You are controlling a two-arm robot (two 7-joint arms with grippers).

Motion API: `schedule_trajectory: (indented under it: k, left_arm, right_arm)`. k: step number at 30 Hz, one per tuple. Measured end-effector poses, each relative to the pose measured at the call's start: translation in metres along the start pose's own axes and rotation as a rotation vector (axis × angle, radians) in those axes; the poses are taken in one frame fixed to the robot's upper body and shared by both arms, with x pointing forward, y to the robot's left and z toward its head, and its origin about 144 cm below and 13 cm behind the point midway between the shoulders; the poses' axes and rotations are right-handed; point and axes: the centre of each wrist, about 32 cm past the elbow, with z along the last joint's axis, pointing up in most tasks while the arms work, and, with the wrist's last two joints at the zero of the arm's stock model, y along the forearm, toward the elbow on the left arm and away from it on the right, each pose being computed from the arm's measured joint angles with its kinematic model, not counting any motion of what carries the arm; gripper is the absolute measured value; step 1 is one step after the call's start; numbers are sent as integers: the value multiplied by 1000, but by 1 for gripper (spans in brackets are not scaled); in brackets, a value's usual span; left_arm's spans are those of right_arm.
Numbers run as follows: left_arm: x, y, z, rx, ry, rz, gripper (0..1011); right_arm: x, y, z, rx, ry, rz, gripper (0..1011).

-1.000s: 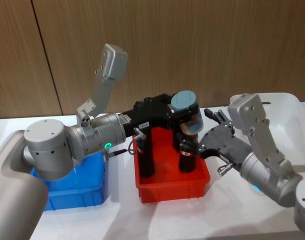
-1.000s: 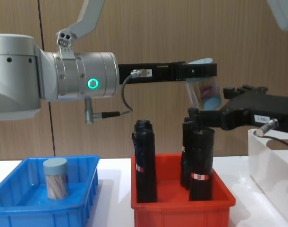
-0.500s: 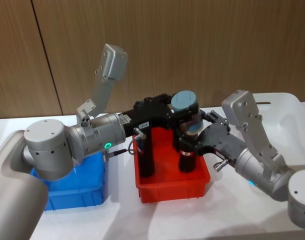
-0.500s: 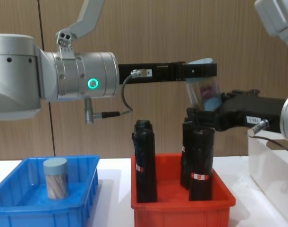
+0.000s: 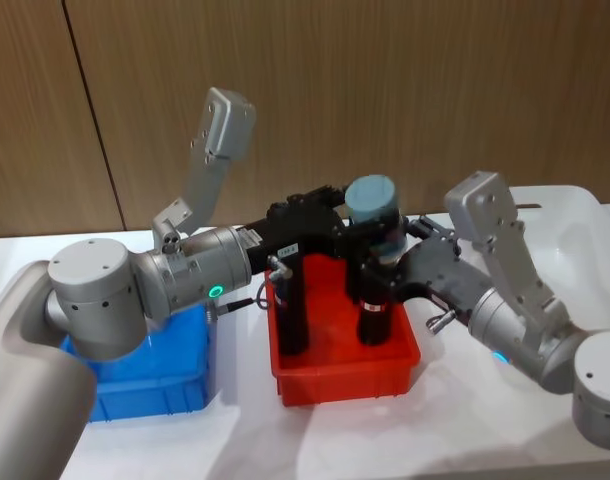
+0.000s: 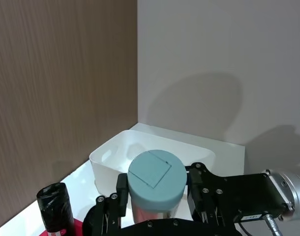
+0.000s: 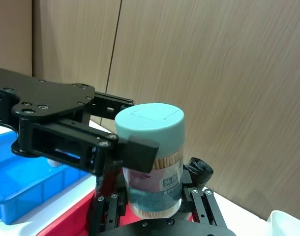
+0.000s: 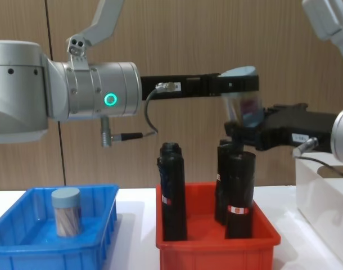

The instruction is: Pick the cotton swabs from the blue box and place them into the white box.

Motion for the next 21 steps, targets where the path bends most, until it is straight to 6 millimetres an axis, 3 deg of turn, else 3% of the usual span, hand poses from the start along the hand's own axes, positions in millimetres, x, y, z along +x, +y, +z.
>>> schedule_trajectory:
  k: [10,21]
  left_arm:
    - [0,0,0,1,0,0,1003]
    - [0,0,0,1,0,0,1004]
  right_arm:
    - [2,1,1,6,-1,-7,628]
    - [3,1,-2,5,4,-14,628]
